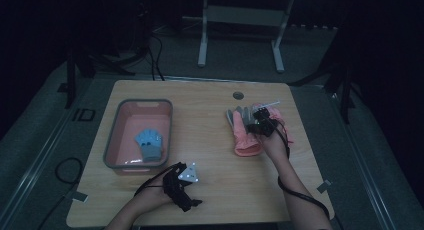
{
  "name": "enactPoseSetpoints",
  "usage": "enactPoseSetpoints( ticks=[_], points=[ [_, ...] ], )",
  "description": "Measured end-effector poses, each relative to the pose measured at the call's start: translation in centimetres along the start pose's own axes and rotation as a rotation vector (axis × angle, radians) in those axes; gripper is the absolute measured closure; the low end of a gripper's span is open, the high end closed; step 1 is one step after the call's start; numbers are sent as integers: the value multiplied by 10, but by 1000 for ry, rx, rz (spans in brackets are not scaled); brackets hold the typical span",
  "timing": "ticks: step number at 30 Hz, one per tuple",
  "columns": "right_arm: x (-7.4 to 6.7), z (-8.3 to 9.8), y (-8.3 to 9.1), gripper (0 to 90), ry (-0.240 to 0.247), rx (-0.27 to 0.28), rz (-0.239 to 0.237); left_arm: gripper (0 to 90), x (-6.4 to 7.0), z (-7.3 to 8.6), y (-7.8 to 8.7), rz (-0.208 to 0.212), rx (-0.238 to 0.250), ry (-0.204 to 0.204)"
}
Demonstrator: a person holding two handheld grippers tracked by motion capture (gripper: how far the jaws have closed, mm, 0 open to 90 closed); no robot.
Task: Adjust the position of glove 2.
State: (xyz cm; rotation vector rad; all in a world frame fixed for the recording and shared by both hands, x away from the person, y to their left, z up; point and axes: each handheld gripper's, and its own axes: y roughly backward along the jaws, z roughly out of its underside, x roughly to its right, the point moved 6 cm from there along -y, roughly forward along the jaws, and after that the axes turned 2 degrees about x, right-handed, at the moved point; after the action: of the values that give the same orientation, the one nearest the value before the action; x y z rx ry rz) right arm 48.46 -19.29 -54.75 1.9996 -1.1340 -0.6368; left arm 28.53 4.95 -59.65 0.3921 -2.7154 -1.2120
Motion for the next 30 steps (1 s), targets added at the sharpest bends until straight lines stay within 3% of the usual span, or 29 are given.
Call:
enactPoseSetpoints(
  ticks=[6, 9, 13, 16, 20, 23, 28, 30],
  points=[
    [-30, 1, 28, 884, -95, 68, -30, 26, 0, 1, 0, -5, -7, 1],
    [-43, 5, 39, 885, -115, 93, -43, 26, -1, 2, 2, -8, -3, 1],
    [-61, 13, 48, 884, -101, 107, -28, 25, -1, 1, 4, -12, -1, -1],
    [-67, 19, 52, 884, -126, 122, -23, 26, 0, 0, 4, -14, 1, -5],
    [-75, 31, 50, 884, -172, 131, -20, 26, 0, 0, 4, -13, 1, -10],
    [-85, 48, 38, 884, -200, 112, -25, 25, 1, -1, 4, -12, 1, -13],
    [-85, 62, 21, 881, -187, 73, 16, 26, 3, 0, 5, -11, 1, -14],
    [-83, 65, 19, 878, -197, 76, 7, 26, 2, 0, 5, -11, 5, -11]
  ],
)
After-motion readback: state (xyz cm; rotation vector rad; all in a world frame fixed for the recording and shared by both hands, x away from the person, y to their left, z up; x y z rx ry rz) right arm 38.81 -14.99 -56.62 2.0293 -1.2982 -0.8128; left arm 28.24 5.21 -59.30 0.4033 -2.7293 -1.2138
